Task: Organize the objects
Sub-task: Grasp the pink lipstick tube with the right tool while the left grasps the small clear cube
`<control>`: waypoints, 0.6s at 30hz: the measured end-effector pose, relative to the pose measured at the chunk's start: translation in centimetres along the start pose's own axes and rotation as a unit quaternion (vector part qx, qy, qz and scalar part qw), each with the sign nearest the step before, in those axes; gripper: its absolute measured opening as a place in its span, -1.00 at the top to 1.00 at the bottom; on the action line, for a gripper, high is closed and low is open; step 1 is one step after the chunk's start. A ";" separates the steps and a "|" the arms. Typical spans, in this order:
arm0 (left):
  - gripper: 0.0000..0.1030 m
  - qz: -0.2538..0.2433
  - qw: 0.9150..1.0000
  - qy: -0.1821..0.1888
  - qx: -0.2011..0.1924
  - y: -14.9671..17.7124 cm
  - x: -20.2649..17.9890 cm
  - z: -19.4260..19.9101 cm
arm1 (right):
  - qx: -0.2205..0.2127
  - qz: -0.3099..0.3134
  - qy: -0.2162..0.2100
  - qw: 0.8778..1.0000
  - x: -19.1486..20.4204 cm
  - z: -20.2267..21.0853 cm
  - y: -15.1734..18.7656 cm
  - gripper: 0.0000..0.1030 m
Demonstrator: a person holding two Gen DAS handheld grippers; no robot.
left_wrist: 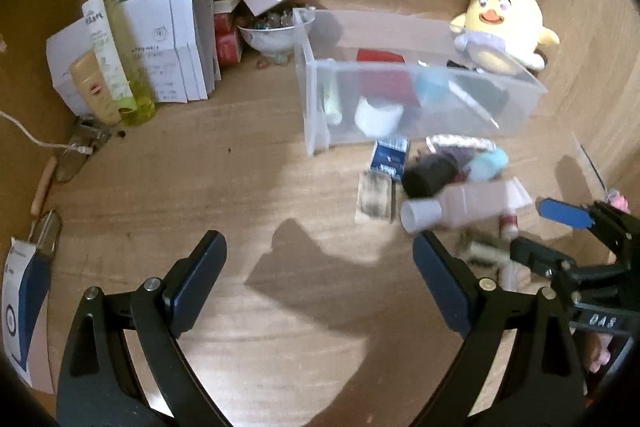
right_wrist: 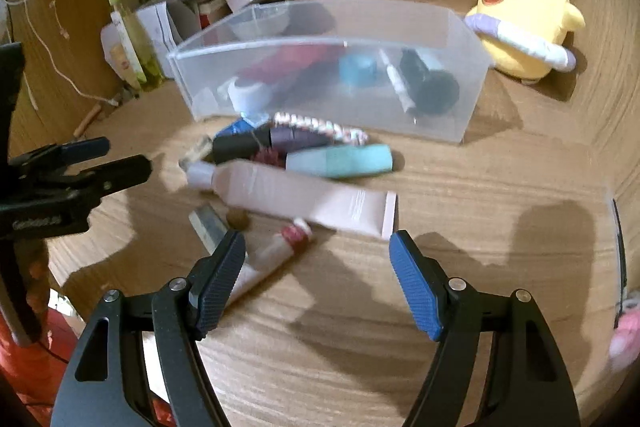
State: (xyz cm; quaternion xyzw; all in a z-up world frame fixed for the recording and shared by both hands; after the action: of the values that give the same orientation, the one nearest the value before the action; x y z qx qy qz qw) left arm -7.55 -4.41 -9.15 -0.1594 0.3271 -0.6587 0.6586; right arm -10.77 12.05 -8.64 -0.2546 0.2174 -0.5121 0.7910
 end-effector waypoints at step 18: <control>-0.85 -0.061 0.997 0.047 0.025 2.1 -5.4 -2.2 | 0.003 0.049 0.004 0.999 1.3 0.7 1.2 0.25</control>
State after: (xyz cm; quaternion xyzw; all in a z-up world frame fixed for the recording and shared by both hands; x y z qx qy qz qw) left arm -6.98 1.51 -10.92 -0.1316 0.3305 -0.7122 0.6052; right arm -9.05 11.42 -8.91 -0.2389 0.2315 -0.4743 0.8151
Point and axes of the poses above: each gripper's, at about its wrist camera, not at the fingertips, and z roughly against the way its jaws point, x to its left, y to its underside, the point moved 6 cm from there along -z, roughly the way its jaws point, and after that the axes turned 15 degrees about y, right-handed, at the moved point
